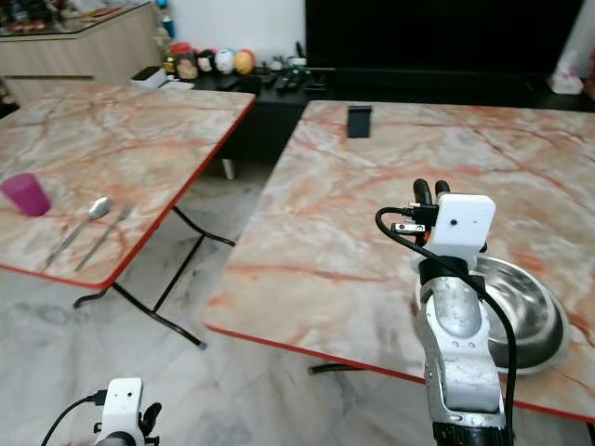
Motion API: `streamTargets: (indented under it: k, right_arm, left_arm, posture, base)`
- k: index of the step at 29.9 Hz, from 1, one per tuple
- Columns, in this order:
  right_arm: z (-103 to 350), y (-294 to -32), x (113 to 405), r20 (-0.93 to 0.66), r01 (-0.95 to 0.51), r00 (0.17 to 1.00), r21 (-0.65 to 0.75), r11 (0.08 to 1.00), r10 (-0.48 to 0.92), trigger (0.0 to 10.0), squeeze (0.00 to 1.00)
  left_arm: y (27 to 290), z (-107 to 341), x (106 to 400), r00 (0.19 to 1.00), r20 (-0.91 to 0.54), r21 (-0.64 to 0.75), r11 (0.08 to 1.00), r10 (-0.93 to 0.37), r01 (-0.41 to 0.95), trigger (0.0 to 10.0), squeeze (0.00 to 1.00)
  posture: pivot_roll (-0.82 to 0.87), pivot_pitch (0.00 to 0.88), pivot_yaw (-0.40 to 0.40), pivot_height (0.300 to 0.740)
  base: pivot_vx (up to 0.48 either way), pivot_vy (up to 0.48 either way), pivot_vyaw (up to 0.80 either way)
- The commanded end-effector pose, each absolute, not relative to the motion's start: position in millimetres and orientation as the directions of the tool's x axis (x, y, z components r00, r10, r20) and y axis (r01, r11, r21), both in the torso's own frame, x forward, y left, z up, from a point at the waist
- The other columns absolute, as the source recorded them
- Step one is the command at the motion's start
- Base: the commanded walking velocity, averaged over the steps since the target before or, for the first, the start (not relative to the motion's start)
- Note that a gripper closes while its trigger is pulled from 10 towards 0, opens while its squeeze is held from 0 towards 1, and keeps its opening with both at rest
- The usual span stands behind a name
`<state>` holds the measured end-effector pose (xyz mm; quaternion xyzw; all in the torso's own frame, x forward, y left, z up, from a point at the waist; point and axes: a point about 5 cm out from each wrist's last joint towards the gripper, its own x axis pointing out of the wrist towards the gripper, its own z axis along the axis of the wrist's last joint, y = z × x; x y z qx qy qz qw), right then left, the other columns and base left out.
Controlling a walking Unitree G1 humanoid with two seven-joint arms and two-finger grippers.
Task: Setting the table
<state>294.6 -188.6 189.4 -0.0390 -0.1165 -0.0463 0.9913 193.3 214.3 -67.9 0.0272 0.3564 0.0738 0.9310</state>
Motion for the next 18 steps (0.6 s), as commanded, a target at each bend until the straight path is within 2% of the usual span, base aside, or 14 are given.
streamTargets:
  k: [1, 18]
  right_arm:
    - [191.0, -192.6, 295.3, 0.241, 0.119, 0.965, -0.057, 0.991, -0.102, 10.0, 0.0]
    - [189.1, -190.0, 295.8, 0.235, 0.107, 0.967, -0.045, 0.993, -0.094, 10.0, 0.0]
  left_arm:
    - [216.4, -67.6, 193.5, 0.732, -0.662, 0.105, 0.987, 0.162, -0.123, 10.0, 0.0]
    - [214.6, -66.5, 195.8, 0.739, -0.656, 0.099, 0.988, 0.154, -0.118, 10.0, 0.0]
  posture:
    - [-0.14, 0.0, 0.079, 0.74]
    - [-0.15, 0.0, 0.084, 0.74]
  base:
    - [0.0, 0.352, 0.0]
    - [0.0, 0.356, 0.0]
